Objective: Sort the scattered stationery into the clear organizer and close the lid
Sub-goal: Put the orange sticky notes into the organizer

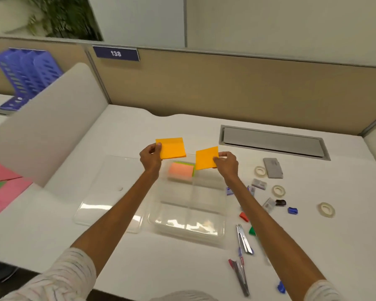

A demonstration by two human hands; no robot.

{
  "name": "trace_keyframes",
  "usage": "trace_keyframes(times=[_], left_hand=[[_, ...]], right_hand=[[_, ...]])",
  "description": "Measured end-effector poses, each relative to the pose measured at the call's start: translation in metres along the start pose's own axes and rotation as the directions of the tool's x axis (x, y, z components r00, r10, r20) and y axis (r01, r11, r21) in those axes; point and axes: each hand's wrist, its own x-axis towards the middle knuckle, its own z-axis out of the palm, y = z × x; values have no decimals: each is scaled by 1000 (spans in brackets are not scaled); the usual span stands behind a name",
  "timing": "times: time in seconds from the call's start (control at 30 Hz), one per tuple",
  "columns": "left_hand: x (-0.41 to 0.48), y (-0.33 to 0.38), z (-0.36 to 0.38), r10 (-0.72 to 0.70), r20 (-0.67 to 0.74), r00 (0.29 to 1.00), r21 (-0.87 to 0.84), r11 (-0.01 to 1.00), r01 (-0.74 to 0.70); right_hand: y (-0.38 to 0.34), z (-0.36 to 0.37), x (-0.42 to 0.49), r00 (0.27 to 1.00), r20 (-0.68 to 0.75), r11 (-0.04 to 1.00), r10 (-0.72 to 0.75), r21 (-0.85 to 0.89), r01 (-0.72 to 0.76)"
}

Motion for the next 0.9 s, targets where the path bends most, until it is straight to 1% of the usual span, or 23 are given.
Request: trace_keyframes(times=[0.1, 0.2, 0.3, 0.4, 0.47, 0.53, 0.57, 0.6, 0.63, 0.67, 0.7, 0.77, 0.83, 0.9], left_hand=[[18, -5, -31, 10, -57, 998, 26, 1000, -9], [32, -12, -49, -7, -84, 996, 28, 1000, 10], [39, -19, -54, -26, -74, 997, 22, 999, 28], [42, -24, -50, -35, -29, 999, 13, 999, 35], [42, -27, -46, -51, 8, 999, 3, 999, 51], [42, -30, -41, -67, 28, 997, -7, 998, 67], [42, -31, -39, -70, 36, 997, -14, 997, 71], [42, -32, -37, -70, 45, 997, -18, 997, 71], [43, -33, -35, -67, 56, 996, -20, 997, 69], [44, -33, -33, -65, 68, 996, -20, 998, 67], [45, -35, -32, -66, 80, 995, -22, 997, 68], [45, -36, -28, -74, 108, 991, -26, 997, 78], [44, -36, -24, -86, 141, 986, -22, 996, 90], [42, -36, -20, -90, 192, 977, -10, 996, 94]], right_hand=[[-4, 37, -5, 999, 17, 999, 45, 8, -45], [-5, 63, -9, 998, 15, 998, 63, -12, -63], [-5, 80, -11, 997, -13, 997, 76, -19, -76], [-3, 90, -12, 996, -22, 996, 91, -3, -91], [-2, 95, -11, 995, 26, 995, 92, -35, -91], [-2, 96, -10, 988, 137, 997, 64, -47, -58], [-2, 96, -9, 982, 185, 994, 21, -105, -2], [-1, 94, -7, 975, 218, 974, -30, -215, 78], [-1, 92, -7, 969, 233, 931, -77, -331, 154], [-1, 89, -5, 968, 222, 885, -120, -418, 205], [0, 85, -4, 967, 207, 858, -150, -459, 232], [1, 79, -1, 969, 163, 865, -184, -441, 238], [1, 75, 0, 975, 126, 917, -181, -338, 213], [0, 73, 1, 977, 143, 958, -161, -217, 190]])
